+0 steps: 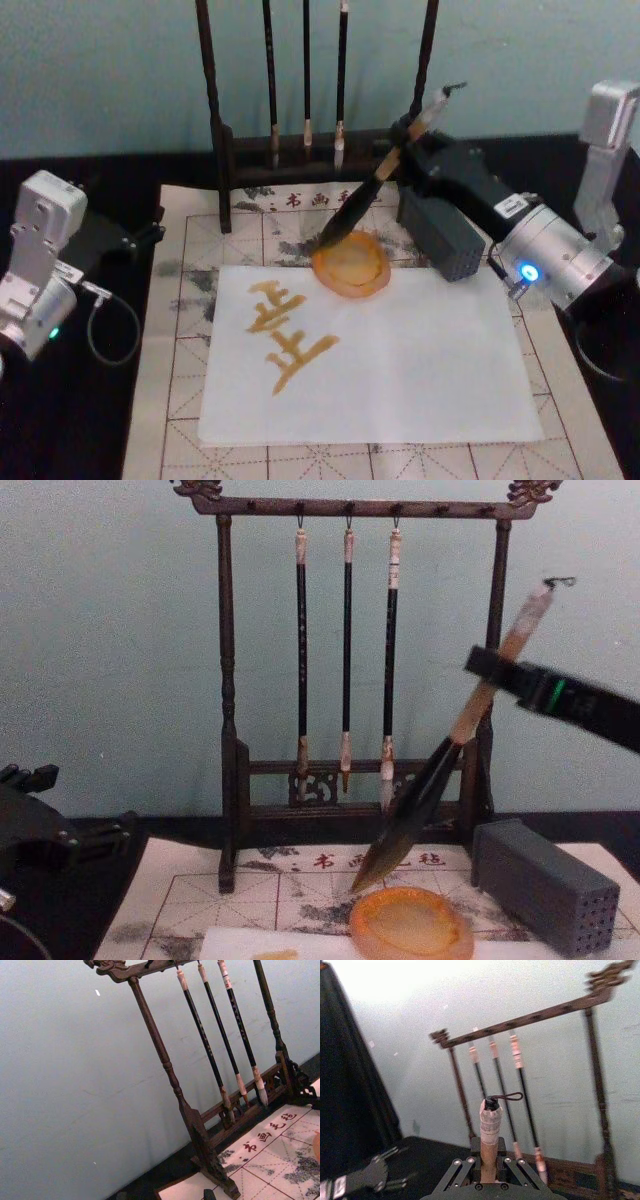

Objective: Pick up the brush from the inkstone, write on the paper, then place the brush back to its original position.

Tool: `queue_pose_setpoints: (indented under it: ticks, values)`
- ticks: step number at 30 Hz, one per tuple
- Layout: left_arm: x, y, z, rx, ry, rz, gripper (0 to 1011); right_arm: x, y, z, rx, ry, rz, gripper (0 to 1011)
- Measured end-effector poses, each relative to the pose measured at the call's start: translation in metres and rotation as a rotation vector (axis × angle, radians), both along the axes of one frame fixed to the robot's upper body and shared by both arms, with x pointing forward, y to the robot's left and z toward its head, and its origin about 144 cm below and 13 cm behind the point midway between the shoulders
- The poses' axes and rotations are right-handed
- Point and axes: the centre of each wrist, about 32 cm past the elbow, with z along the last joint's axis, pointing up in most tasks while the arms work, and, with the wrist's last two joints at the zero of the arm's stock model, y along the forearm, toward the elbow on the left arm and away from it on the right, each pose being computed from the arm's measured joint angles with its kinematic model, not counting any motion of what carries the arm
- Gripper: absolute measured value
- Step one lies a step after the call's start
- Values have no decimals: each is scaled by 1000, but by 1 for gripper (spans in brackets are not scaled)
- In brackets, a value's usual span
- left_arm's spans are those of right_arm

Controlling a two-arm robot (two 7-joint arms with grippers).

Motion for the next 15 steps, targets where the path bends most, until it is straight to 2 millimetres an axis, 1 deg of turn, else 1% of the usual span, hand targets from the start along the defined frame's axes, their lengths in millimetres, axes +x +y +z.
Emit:
queue_pose_setpoints:
  ticks: [8, 15]
  values:
    - [0, 0, 0, 0, 0, 0, 1001, 5, -10, 5, 69, 53, -84, 185]
    - [0, 0, 0, 0, 0, 0, 1001, 7, -16, 5, 122, 116, -144, 185]
